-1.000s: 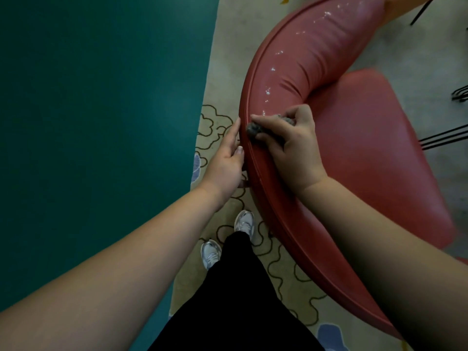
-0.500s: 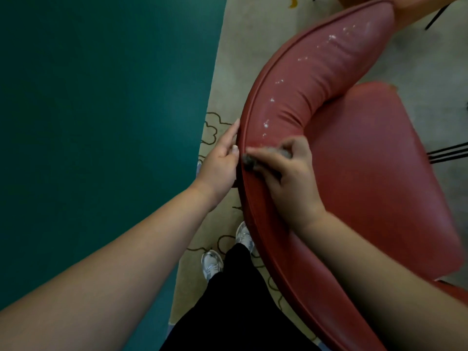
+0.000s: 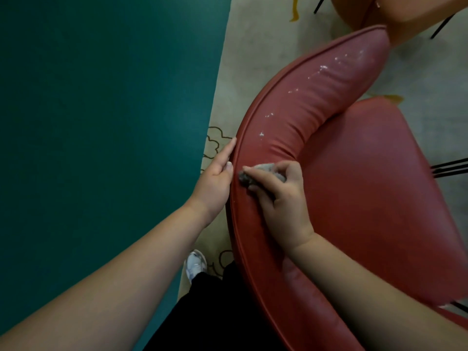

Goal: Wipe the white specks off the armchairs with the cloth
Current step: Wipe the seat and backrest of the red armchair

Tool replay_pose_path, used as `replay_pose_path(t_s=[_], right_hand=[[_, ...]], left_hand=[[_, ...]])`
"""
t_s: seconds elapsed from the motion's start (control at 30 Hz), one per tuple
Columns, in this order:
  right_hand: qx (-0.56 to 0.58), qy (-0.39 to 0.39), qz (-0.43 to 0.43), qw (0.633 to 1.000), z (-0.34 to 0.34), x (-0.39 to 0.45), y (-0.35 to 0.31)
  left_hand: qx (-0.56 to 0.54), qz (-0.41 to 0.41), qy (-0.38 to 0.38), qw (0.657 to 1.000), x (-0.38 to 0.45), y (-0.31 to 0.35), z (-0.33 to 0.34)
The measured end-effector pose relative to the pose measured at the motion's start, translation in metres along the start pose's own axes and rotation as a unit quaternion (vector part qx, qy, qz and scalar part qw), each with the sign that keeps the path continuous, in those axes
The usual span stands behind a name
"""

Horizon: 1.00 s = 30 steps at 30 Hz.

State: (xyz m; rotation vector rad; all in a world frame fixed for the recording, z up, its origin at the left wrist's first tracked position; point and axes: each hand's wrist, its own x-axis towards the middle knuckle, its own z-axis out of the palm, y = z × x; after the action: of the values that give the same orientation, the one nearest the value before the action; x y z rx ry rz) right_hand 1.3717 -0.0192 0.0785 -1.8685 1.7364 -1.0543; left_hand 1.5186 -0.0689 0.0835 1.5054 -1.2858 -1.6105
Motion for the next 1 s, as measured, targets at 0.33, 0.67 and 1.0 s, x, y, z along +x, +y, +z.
replay_pose_path(t_s=[0.33, 0.67, 1.0], right_hand=[[-0.039, 0.059, 0.019, 0.997, 0.008, 0.069, 0.017], [-0.089, 0.116, 0.053, 0.988, 0.013, 0.099, 0.024], [-0.087, 0.149, 0.118, 0.978, 0.021, 0.091, 0.015]], left_hand=[[0.014, 0.002, -0.031, 0.999, 0.034, 0.016, 0.0], [0.009, -0.015, -0.094, 0.995, 0.071, 0.032, -0.005], [0.086, -0.013, -0.182, 0.98, 0.115, 0.061, -0.009]])
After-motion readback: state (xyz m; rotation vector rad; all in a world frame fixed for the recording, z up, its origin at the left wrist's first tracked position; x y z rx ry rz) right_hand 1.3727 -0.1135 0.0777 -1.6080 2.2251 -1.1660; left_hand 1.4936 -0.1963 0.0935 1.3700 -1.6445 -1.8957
